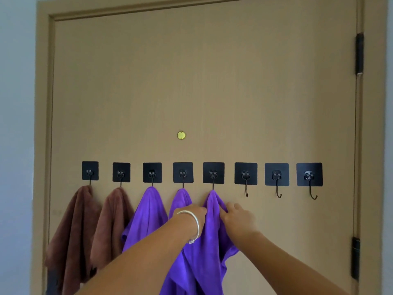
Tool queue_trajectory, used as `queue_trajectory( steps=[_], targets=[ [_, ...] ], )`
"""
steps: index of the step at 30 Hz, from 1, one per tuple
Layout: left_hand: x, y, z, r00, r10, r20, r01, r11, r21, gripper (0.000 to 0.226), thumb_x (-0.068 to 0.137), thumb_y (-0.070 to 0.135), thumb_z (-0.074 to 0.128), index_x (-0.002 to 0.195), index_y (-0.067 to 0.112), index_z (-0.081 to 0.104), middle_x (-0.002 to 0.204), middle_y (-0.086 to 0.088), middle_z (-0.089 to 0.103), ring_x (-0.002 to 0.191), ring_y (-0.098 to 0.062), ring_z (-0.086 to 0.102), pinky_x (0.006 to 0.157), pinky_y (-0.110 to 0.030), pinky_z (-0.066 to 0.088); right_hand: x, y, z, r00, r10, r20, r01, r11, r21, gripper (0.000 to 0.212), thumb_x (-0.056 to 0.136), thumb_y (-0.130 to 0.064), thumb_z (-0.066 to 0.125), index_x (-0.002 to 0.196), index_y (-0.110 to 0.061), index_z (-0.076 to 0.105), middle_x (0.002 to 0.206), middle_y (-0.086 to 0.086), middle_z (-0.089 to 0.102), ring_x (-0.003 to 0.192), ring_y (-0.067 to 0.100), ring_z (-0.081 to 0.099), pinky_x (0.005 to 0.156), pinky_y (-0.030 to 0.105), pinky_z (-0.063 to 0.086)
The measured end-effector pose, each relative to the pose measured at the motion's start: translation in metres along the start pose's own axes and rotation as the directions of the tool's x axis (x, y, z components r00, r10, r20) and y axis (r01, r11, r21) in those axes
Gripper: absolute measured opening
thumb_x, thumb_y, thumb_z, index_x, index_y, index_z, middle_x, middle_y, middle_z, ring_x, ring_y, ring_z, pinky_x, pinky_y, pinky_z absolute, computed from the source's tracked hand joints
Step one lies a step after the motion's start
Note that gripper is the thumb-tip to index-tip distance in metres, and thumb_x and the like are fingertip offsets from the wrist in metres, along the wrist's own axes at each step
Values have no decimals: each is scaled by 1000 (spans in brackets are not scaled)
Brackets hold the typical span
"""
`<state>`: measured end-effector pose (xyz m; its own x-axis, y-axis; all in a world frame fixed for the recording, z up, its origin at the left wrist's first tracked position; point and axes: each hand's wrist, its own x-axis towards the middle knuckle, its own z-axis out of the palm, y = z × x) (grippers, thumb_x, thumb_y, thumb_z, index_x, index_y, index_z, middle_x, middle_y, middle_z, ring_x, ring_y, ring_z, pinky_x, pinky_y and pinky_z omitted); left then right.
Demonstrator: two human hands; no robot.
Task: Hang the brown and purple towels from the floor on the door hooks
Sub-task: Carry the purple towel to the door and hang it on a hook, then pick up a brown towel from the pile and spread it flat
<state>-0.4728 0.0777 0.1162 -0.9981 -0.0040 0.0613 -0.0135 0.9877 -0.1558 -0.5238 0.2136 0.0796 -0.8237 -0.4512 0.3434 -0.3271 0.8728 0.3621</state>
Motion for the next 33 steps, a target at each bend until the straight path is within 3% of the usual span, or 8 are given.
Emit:
queue_trajectory(
  steps=[3, 5, 9, 14, 19, 22, 27, 33],
  targets=[
    [-4, 5, 1, 997, -53, 48, 45, 987, 151, 68, 81, 7, 71, 141, 14, 41, 145, -9, 37, 130, -30, 43, 94, -42, 45, -3, 3, -6, 999, -31, -25, 28, 992, -122, 60, 92, -27, 60, 145, -20, 33, 141, 12, 32, 126, 30, 35, 98, 42, 39],
    [-8, 8, 2, 997, -71, 12, 67, 976, 207, 60, 82, 10, 71, 137, 11, 47, 145, -9, 37, 129, -31, 42, 92, -41, 44, -5, 5, -8, 998, -48, -35, 42, 988, -150, 56, 91, -28, 60, 142, -20, 37, 139, 12, 33, 125, 30, 36, 97, 41, 39],
    [-12, 8, 0, 980, -38, -195, 97, 947, 305, 34, 89, 9, 58, 123, 11, 58, 126, -9, 53, 114, -29, 51, 82, -36, 43, -14, 17, -8, 999, -45, -11, 44, 996, -76, 44, 90, -25, 61, 132, -20, 48, 130, 8, 42, 117, 26, 43, 91, 38, 41],
    [-12, 9, -19, 880, -37, -474, 171, 955, 242, 29, 89, 9, 47, 114, 17, 59, 113, -5, 54, 103, -24, 55, 73, -34, 40, -34, 55, -8, 987, -6, -161, 5, 1000, -6, 25, 91, -16, 47, 114, -18, 57, 110, 5, 57, 98, 24, 55, 74, 34, 42],
    [-5, 30, -32, 771, 161, -616, -20, 973, 229, 27, 88, 15, 46, 114, 19, 47, 109, -2, 51, 96, -23, 51, 69, -34, 32, -67, 111, -2, 954, 160, -252, -156, 987, 34, 19, 91, -19, 42, 103, -19, 57, 99, 2, 57, 78, 20, 46, 66, 31, 34],
    [3, 53, -32, 710, 253, -657, -128, 964, 232, 26, 92, 23, 43, 118, 20, 44, 109, -1, 51, 97, -23, 51, 69, -34, 28, -87, 133, -1, 934, 247, -257, -239, 969, 62, 23, 91, -21, 41, 108, -22, 55, 100, 0, 55, 83, 20, 49, 70, 31, 37],
    [16, 90, -32, 627, 380, -680, -307, 923, 233, 26, 92, 29, 43, 116, 20, 45, 105, -1, 52, 92, -23, 52, 67, -34, 30, -119, 155, -9, 916, 336, -219, -337, 941, 35, 36, 93, -26, 41, 128, -24, 47, 119, 1, 54, 105, 22, 51, 90, 36, 42],
    [23, 131, -34, 521, 505, -688, -496, 835, 238, 25, 91, 29, 44, 115, 20, 45, 107, -1, 53, 94, -23, 53, 69, -33, 29, -161, 167, -27, 873, 462, -154, -475, 877, -66, 39, 92, -22, 45, 131, -24, 43, 123, 1, 50, 110, 21, 49, 95, 34, 40]
  ],
)
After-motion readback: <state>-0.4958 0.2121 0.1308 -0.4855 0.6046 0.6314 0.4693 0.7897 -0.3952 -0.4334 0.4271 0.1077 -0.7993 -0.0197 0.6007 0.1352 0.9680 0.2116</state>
